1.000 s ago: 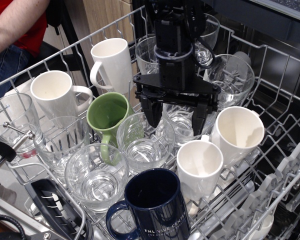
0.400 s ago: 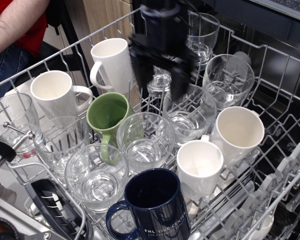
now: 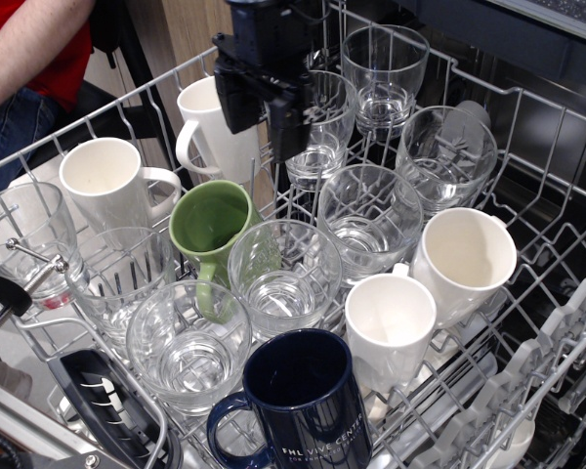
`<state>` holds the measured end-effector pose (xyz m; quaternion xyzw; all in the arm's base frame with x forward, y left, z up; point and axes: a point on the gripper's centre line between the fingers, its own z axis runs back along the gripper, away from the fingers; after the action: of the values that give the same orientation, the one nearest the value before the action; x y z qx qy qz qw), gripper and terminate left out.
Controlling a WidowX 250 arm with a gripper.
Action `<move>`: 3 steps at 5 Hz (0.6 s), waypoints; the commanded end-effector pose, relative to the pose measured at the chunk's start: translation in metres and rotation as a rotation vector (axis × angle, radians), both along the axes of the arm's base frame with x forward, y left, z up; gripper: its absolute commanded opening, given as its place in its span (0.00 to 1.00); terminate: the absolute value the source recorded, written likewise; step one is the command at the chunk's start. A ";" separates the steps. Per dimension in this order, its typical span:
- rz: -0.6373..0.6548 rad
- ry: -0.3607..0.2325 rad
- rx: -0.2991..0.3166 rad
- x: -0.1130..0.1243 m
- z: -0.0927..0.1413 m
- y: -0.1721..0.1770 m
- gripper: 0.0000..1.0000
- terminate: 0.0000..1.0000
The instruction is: Pick up green mug
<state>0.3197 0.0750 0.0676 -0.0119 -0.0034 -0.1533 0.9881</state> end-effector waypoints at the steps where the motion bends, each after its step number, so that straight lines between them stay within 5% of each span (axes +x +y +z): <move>1: -0.058 -0.120 0.095 0.022 -0.020 0.054 1.00 0.00; 3: -0.109 -0.124 0.151 0.037 -0.029 0.089 1.00 0.00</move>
<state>0.3486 0.1616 0.0133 0.0586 -0.0342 -0.2077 0.9758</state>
